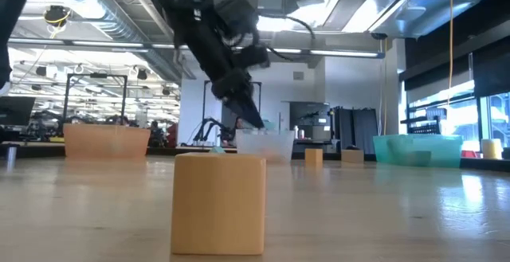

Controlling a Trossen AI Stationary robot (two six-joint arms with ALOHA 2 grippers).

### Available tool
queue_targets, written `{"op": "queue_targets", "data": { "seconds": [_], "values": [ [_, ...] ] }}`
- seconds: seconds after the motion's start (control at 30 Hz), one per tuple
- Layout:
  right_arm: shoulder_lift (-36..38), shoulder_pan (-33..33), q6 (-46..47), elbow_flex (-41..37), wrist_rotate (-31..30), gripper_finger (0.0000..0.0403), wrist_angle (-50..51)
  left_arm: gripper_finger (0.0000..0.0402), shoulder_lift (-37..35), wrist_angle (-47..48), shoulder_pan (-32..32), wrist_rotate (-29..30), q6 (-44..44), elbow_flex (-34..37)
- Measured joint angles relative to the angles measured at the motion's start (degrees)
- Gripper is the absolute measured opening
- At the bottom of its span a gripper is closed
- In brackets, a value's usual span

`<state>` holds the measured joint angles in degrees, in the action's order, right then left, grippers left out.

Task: Sort & place blocks by color
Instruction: Put the blue block into the orange bin

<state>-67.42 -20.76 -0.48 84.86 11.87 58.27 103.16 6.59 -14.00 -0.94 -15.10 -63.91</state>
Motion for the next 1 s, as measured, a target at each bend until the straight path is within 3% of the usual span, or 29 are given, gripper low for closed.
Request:
{"op": "queue_targets", "data": {
  "seconds": [0.27, 0.43, 0.8, 1.0],
  "values": [
    [-0.64, -0.02, -0.07, 0.00, -1.72, 0.0200, -0.90, 0.0119, -14.53, 8.55, -8.59, 5.31, 5.58, -0.07],
    [-2.31, 0.01, -0.14, 0.00, -5.36, 0.0200, -0.86, 0.0119, -21.31, 18.13, -14.50, 14.77, 12.65, -0.12],
    [-6.66, -0.02, -5.98, 0.00, -7.77, 0.0200, -1.83, 0.0119, -22.61, 41.59, -26.44, 26.69, 35.93, -0.12],
    [-8.14, -0.02, -6.22, 0.00, -7.77, 0.0200, -1.92, 0.0119, -22.61, 47.32, -32.07, 26.50, 41.86, -0.12]
  ]
}}
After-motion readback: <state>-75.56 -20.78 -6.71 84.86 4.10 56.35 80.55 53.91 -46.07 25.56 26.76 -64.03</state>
